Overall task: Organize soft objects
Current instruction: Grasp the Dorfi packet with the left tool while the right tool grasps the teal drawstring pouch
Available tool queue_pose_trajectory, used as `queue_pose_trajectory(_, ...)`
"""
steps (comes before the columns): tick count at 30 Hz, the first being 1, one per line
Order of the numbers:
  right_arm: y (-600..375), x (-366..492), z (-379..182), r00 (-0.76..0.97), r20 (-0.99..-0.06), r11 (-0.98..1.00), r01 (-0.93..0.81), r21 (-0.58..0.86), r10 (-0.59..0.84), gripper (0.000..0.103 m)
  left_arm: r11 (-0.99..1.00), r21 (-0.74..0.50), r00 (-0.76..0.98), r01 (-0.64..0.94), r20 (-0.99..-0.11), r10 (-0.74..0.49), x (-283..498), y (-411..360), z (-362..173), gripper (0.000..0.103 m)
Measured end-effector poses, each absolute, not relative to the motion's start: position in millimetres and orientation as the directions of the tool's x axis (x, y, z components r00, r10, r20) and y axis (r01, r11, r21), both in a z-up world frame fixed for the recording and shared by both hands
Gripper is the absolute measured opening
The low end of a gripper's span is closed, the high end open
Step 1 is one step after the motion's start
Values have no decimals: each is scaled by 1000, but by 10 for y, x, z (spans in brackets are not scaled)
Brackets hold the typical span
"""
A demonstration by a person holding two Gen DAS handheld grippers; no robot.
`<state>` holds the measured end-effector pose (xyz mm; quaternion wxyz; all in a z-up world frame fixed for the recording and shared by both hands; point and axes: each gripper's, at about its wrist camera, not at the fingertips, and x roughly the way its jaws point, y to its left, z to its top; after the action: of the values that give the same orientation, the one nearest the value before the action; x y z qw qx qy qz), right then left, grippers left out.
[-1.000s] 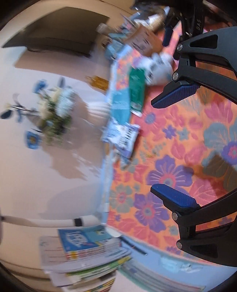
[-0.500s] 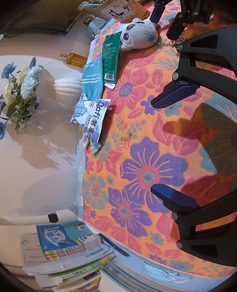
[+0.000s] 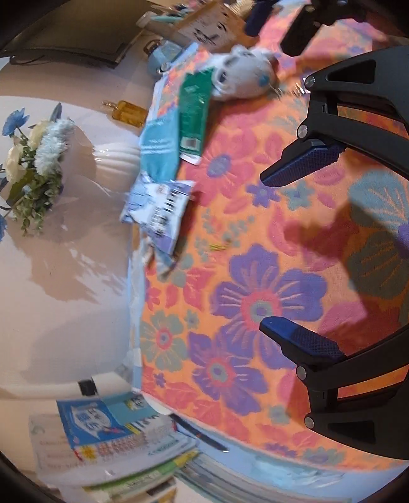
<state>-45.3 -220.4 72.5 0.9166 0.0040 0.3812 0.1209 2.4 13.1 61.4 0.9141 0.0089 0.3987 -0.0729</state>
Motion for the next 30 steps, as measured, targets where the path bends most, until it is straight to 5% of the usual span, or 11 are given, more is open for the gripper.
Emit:
queue_pose_trajectory(7, -2367, 420, 1148, 677, -728, 994, -88, 69, 110, 101, 966, -91, 704, 243, -668, -240, 617, -43, 1172, 84)
queue_pose_trajectory(13, -2741, 1475, 785, 536, -819, 966, 24, 257, 205, 101, 935, -107, 637, 337, -705, -310, 1308, -424, 803, 84)
queue_pose_trajectory(22, -2729, 2160, 413, 428, -881, 969, 44, 244, 203, 100, 943, -100, 553, 316, -789, -269, 1852, -594, 338, 81)
queue_pose_trajectory(23, -2715, 2192, 368, 404, -888, 966, 42, 255, 217, 94, 941, -96, 569, 326, -774, -276, 1835, -598, 352, 81)
queue_pose_trajectory(25, -2703, 2223, 337, 385, -888, 957, 35, 287, 253, 76, 933, -114, 568, 342, -766, -301, 1821, -594, 361, 61)
queue_pose_trajectory(27, -2659, 2235, 340, 379, -890, 961, 12, 277, 252, 50, 928, -132, 554, 349, -769, -318, 1811, -591, 372, 51)
queue_pose_trajectory(28, -2628, 2221, 353, 382, -891, 964, -2, 266, 246, 46, 927, -129, 552, 353, -771, -318, 1798, -594, 384, 45)
queue_pose_trajectory(30, -2570, 2125, 452, 433, -864, 963, -46, 264, 257, 16, 929, -116, 559, 351, -770, -307, 1730, -583, 434, 41)
